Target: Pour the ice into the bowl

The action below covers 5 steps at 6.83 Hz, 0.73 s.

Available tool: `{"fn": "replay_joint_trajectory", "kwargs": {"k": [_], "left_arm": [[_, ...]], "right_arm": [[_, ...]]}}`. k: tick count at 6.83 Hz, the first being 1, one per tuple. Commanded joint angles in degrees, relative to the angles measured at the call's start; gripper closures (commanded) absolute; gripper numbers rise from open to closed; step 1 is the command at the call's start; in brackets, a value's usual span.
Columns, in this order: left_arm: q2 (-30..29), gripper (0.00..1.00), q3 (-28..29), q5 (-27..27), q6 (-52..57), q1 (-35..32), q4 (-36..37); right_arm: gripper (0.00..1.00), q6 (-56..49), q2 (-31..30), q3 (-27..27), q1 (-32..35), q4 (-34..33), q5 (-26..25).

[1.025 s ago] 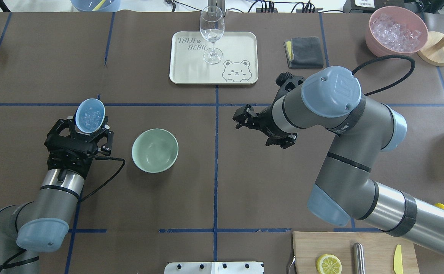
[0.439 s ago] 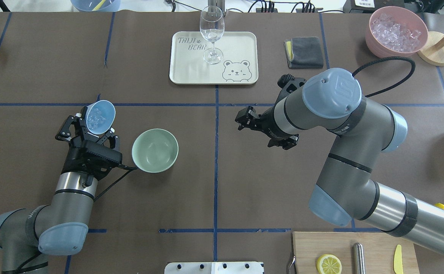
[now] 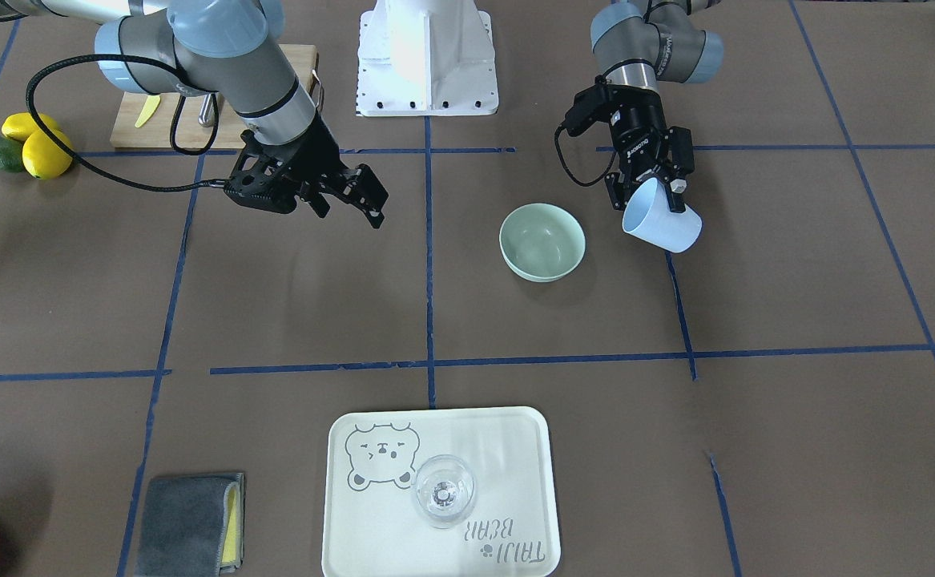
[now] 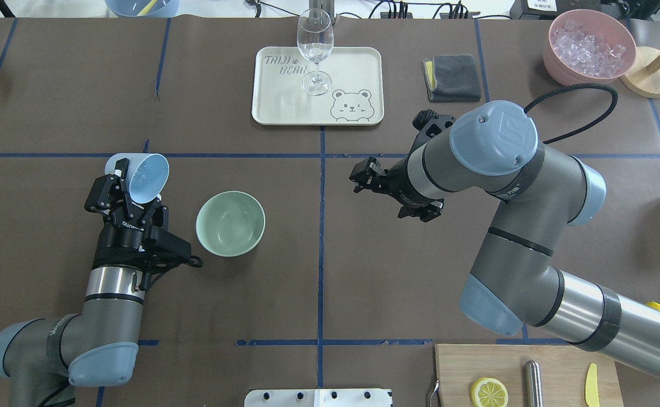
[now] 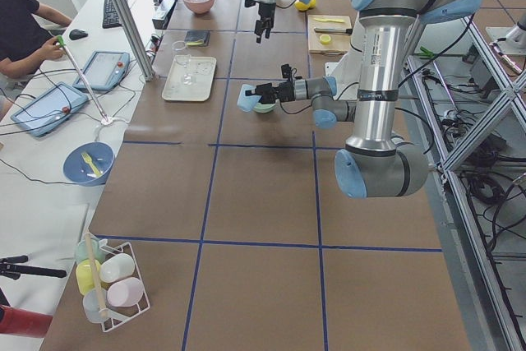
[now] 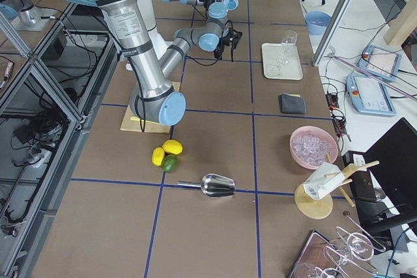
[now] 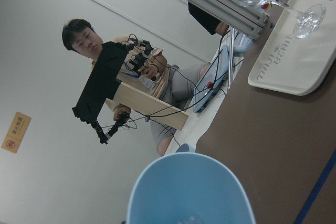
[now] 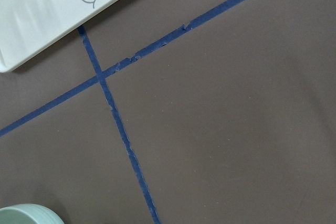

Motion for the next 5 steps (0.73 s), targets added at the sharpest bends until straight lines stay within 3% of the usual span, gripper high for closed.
{"fn": "replay_joint_trajectory", "kwargs": {"k": [1,5], "left_arm": [[-2.99,1.00,2.58,1.70,6.03,1.68,0.05],[-4.34,1.00,4.09,4.34,22.82,2.04,-0.04]], "right_arm": [[0.00,0.00,0.09,0.18,0.07,0.01,0.01],[0.00,0.00,0.09,0.27,0.24,0.10,0.01]]}}
